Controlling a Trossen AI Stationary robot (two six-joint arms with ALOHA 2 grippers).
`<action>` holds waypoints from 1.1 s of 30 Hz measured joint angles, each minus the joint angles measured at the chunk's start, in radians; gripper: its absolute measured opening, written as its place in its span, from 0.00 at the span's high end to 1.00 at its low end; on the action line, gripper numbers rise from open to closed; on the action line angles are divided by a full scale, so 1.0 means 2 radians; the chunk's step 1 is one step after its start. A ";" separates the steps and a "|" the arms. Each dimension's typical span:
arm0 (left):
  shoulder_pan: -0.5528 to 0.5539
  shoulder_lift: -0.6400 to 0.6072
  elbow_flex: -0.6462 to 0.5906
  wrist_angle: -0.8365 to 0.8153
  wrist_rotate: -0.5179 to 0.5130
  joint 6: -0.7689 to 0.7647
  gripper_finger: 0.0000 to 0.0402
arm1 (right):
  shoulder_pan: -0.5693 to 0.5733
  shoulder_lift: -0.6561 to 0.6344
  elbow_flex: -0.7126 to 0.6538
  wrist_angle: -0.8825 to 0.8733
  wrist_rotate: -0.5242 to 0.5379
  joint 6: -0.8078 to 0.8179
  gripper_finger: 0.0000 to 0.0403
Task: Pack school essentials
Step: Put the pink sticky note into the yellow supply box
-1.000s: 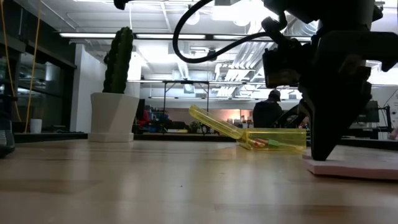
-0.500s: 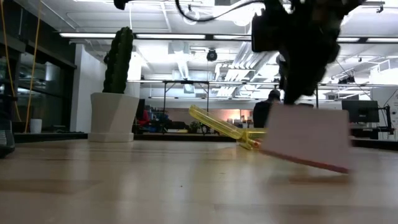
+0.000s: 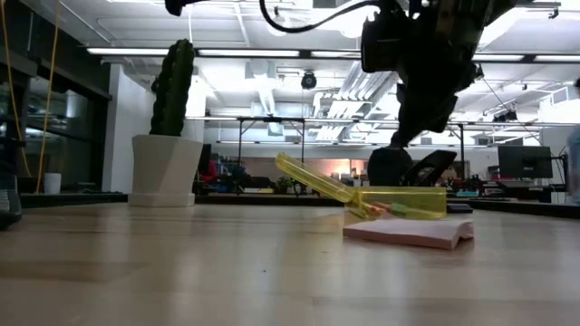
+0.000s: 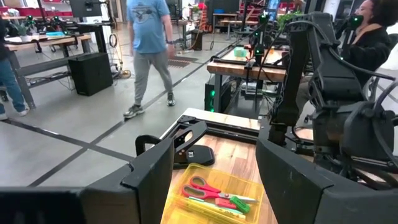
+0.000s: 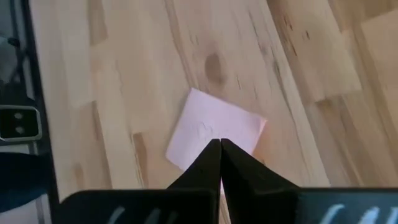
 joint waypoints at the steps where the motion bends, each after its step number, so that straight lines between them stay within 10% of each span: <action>1: 0.000 0.000 0.000 0.000 0.000 0.000 0.46 | -0.001 0.000 0.000 0.007 0.002 0.003 1.00; 16: 0.000 0.000 0.000 0.000 -0.002 -0.002 0.46 | 0.009 0.092 0.001 0.089 0.066 -0.064 0.51; 33: 0.000 0.000 0.000 0.001 -0.004 -0.015 0.46 | 0.019 0.061 -0.092 0.209 0.096 -0.016 0.52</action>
